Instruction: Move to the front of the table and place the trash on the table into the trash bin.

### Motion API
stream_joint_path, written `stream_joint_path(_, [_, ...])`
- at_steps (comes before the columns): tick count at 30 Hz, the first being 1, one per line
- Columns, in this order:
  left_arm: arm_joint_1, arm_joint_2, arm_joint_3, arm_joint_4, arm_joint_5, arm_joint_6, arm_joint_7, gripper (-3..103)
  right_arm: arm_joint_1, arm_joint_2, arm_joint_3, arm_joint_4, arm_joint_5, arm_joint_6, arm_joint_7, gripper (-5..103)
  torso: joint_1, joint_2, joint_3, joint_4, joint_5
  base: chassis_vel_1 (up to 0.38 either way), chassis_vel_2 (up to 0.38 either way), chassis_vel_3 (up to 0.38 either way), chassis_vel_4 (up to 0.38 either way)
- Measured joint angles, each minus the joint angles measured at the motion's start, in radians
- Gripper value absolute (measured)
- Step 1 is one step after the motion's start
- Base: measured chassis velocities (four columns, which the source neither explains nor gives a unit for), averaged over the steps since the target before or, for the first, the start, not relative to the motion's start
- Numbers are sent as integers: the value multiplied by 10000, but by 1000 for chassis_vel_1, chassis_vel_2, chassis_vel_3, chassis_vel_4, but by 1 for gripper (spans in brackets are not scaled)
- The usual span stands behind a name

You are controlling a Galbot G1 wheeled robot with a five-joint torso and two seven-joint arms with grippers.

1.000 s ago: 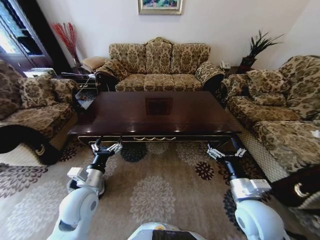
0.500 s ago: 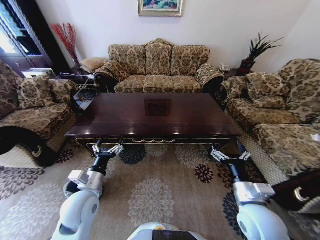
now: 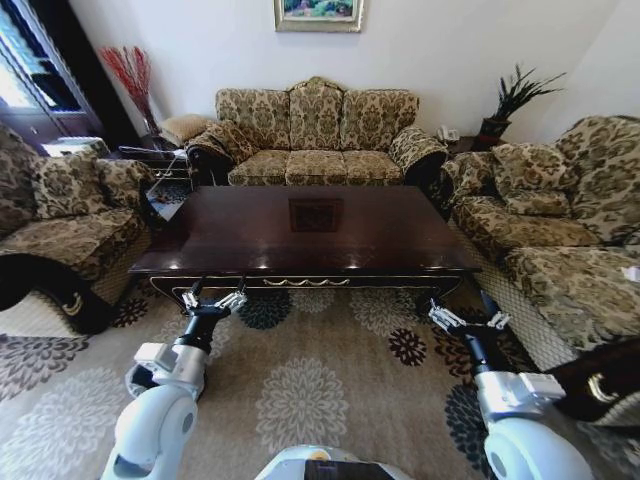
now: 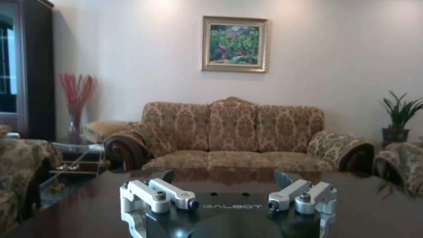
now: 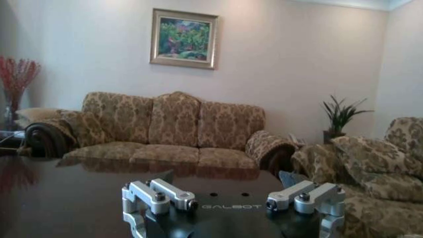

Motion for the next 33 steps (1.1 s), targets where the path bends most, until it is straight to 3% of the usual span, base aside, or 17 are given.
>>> stream_joint_path(11, [8,-60,22,141,249,105,-172,100,29,-40,-828,81,-685,88,-154,100,0,0,0,1,0,0,0,0,0])
stream_joint_path(33, [13,-57,24,152,258,121,-126,100,45,-55,-850,90,-716,56,-97,100,0,0,0,1,1,0,0,0,0])
